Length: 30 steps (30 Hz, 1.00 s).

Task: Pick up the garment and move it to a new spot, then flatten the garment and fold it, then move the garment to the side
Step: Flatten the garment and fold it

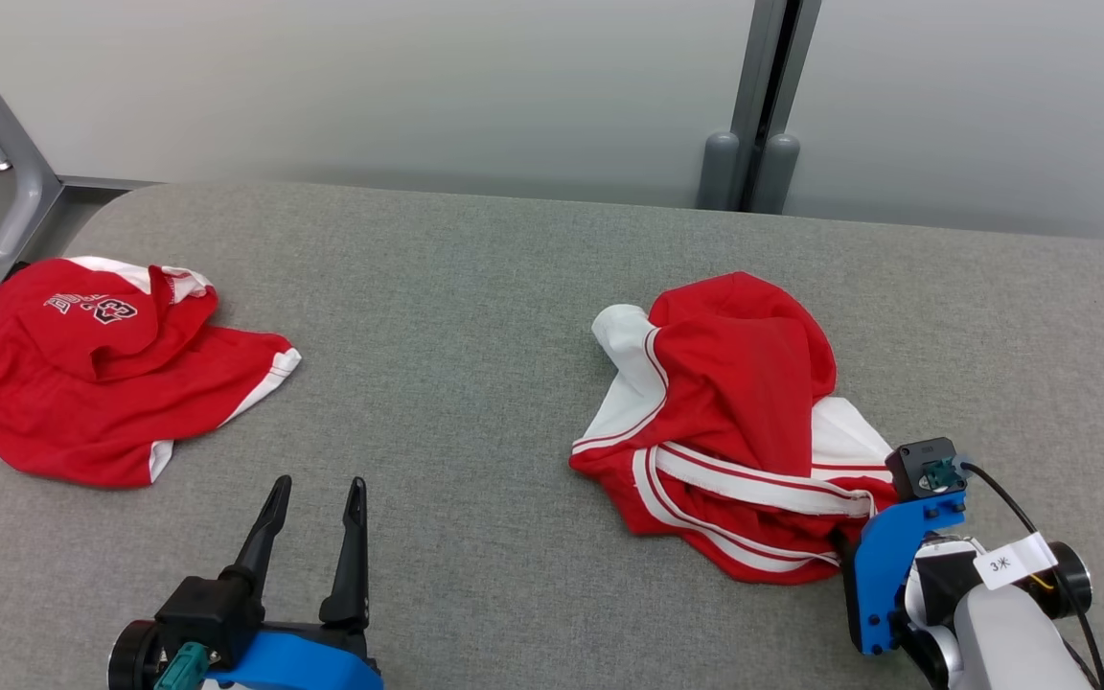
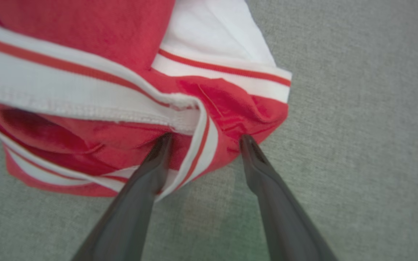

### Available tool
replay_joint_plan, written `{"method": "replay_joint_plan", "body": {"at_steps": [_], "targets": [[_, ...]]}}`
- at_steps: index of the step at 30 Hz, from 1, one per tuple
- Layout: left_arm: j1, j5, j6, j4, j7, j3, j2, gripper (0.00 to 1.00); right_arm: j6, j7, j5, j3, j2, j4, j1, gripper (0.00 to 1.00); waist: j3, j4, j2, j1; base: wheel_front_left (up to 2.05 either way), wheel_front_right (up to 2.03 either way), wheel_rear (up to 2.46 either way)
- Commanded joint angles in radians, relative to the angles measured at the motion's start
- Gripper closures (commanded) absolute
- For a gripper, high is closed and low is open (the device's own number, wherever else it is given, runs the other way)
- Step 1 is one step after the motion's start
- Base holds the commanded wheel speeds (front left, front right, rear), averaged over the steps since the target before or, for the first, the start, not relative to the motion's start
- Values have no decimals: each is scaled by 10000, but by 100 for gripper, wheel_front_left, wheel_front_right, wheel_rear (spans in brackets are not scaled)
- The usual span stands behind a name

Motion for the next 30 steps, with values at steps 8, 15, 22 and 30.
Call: {"method": "replay_joint_plan", "body": {"at_steps": [8,15,22,30], "targets": [[-157,-108,-45,27,3,-73,81,0,3,-367,119,223,-46,263,-68,100,-8,16,-1,0,0,0,0],[25,-167,70,-25,17,-48,167,0,1,-1925,163,114,-48,-1162,-471,100,-356,-29,-1,0,0,0,0],[84,-172,175,-228,69,-62,223,0,1,-2555,752,772,-54,-2931,-1117,100,-550,-71,-1,0,0,0,0],[-121,-145,262,-426,142,-103,290,0,3,-3040,1639,1931,-43,-3056,-3170,100,-302,-30,-1,0,0,0,0]]}}
